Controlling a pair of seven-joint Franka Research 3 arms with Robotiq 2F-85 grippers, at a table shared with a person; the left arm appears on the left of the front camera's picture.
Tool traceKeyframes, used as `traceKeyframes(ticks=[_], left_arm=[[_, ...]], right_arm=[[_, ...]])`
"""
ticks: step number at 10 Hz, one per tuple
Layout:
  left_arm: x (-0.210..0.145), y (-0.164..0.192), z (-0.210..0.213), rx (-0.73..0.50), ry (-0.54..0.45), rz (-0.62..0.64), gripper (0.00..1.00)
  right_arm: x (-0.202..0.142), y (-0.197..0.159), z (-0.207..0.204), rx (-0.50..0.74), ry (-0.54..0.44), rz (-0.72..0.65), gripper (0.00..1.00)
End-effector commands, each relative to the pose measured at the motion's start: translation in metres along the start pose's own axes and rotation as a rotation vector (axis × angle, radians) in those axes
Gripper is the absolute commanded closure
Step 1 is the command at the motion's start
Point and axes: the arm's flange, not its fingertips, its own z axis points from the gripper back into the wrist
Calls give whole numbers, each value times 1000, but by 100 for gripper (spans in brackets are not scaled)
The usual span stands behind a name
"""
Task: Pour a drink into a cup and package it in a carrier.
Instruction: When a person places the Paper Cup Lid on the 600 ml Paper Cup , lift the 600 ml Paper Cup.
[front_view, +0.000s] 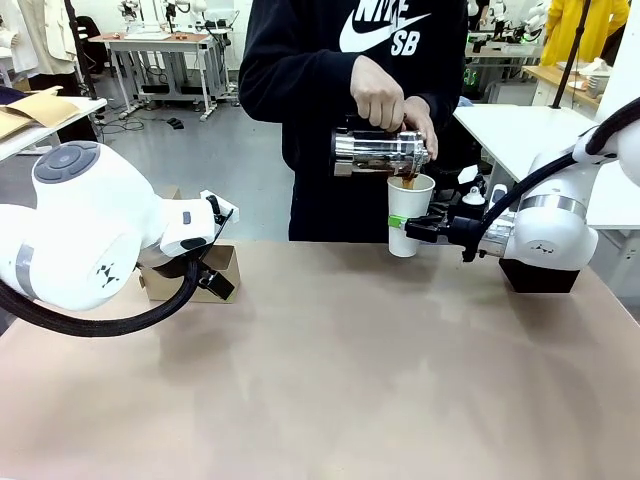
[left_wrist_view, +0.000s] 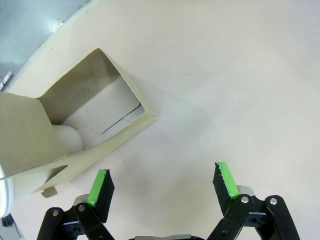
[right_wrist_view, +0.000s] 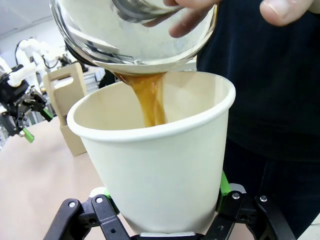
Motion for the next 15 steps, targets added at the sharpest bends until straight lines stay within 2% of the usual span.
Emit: traceKeyframes(ticks=[1, 15], left_arm=[[0, 1, 0, -2, -1, 2, 0], [0, 1, 0, -2, -1, 2, 0]], right_arm=[[3, 2, -1, -16, -14, 2, 19], [3, 2, -1, -16, -14, 2, 19]])
